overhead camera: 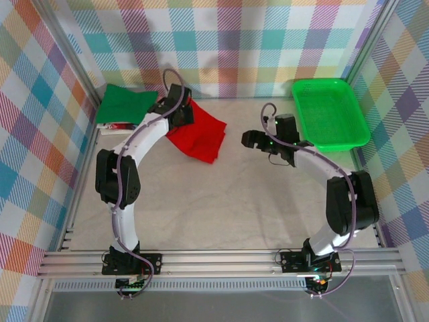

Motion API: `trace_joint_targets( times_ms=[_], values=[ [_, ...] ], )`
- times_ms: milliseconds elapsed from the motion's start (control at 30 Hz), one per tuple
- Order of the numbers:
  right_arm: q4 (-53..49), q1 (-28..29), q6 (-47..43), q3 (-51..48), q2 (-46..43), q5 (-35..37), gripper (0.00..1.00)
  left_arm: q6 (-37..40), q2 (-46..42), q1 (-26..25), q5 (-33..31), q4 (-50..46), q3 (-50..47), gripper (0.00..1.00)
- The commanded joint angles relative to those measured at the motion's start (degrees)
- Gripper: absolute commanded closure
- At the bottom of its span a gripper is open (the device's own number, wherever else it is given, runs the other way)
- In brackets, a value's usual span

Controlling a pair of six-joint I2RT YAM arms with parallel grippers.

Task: Fold and stack the t-shirts

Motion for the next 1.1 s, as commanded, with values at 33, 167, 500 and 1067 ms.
trace_joint_targets(
  times_ms=[33,167,500,1067],
  values=[
    [1.45,0.45,-0.24,3.91,2.08,-6.89,0.17,10.77,4.24,1.48,-5.15,-3.7,10.1,1.0],
    [1.63,1.23,0.86,4.85,2.37,-7.63,0.15,15.55,6.81,4.16,-4.24,-4.05,16.1,1.0],
    [5.54,3.31,3.26,7.37,4.48,-20.49,0.0,22.53,9.65,12.64,9.16,-0.01,20.68,1.0],
    [6.21,3.49,7.31,6.61,5.02,-20.54,0.0,23.03,17.25,23.76,22.41,-5.98,38.69,1.0]
  ],
)
